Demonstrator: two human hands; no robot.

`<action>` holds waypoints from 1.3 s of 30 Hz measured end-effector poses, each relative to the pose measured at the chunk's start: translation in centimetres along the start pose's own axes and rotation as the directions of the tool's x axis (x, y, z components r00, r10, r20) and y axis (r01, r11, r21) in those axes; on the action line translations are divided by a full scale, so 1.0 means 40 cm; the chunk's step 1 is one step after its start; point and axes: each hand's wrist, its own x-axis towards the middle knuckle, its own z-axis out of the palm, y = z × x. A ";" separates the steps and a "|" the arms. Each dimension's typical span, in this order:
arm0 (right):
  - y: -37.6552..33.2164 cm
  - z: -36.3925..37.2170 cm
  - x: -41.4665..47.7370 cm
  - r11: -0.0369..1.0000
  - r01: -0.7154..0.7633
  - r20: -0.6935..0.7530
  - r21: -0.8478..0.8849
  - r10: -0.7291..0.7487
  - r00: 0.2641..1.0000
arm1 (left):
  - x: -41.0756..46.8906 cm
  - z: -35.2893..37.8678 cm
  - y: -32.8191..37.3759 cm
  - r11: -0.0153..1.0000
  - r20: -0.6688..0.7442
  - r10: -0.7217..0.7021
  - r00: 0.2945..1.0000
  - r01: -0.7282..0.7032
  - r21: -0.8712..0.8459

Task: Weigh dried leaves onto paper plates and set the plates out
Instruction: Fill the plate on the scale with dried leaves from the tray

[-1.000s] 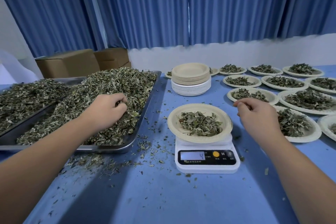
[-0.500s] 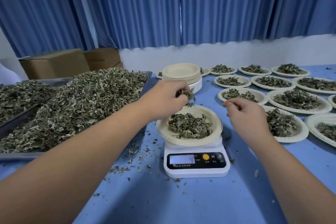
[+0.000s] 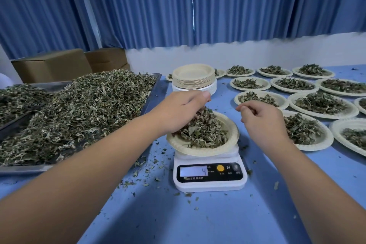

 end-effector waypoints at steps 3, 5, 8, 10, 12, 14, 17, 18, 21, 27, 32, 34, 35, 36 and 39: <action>-0.003 -0.002 -0.002 1.000 0.008 0.006 -0.008 -0.008 1.000 | -0.005 0.000 0.011 0.990 -0.027 -0.013 1.000 0.009 -0.143; -0.004 -0.003 -0.003 1.000 0.004 0.006 -0.007 -0.004 1.000 | -0.016 -0.008 0.013 0.985 -0.067 -0.007 0.998 -0.005 -0.175; -0.004 -0.001 -0.002 1.000 0.001 0.003 -0.002 -0.001 1.000 | -0.040 -0.028 -0.009 0.994 -0.187 -0.013 0.982 -0.008 -0.110; -0.005 0.002 -0.002 1.000 0.006 0.001 0.001 -0.006 1.000 | -0.061 -0.042 -0.038 0.998 -0.284 -0.037 0.958 0.021 -0.060; -0.007 0.003 -0.003 1.000 0.018 0.002 -0.001 -0.018 1.000 | -0.084 -0.047 -0.069 0.998 -0.361 -0.063 0.930 0.054 -0.035; -0.009 0.001 -0.005 1.000 0.022 -0.003 -0.007 -0.022 1.000 | -0.105 -0.043 -0.098 0.996 -0.411 -0.091 0.907 0.091 -0.020; -0.009 -0.006 -0.007 1.000 0.020 -0.018 -0.015 -0.020 1.000 | -0.137 -0.044 -0.132 0.988 -0.441 -0.153 0.884 0.151 -0.040; -0.010 -0.009 -0.006 1.000 0.023 -0.023 -0.016 -0.023 0.999 | -0.148 -0.049 -0.141 0.986 -0.445 -0.159 0.881 0.163 -0.030; -0.011 -0.011 -0.008 0.999 0.034 -0.011 -0.018 -0.034 0.999 | -0.179 -0.077 -0.172 0.977 -0.482 -0.206 0.852 0.205 -0.055; -0.013 -0.006 -0.015 0.999 0.017 0.005 -0.040 -0.017 1.000 | -0.191 -0.086 -0.177 0.962 -0.491 -0.211 0.845 0.270 0.050; -0.027 -0.013 -0.011 0.991 0.050 0.000 -0.126 -0.050 0.999 | -0.185 -0.033 -0.128 0.986 -0.354 -0.099 0.930 0.140 0.092; -0.029 -0.017 -0.011 0.985 0.037 0.004 -0.170 -0.036 0.999 | -0.180 -0.018 -0.119 0.982 -0.306 -0.177 0.935 0.190 0.013; -0.028 -0.019 -0.010 0.976 0.015 0.038 -0.217 -0.007 0.999 | -0.178 -0.010 -0.116 0.973 -0.283 -0.229 0.931 0.228 -0.038; -0.026 -0.021 -0.009 0.962 -0.010 0.089 -0.271 0.035 0.995 | -0.177 -0.003 -0.112 0.961 -0.266 -0.278 0.923 0.263 -0.092; -0.020 -0.019 -0.012 0.926 -0.059 0.221 -0.374 0.150 0.964 | -0.175 0.009 -0.109 0.923 -0.259 -0.376 0.890 0.335 -0.190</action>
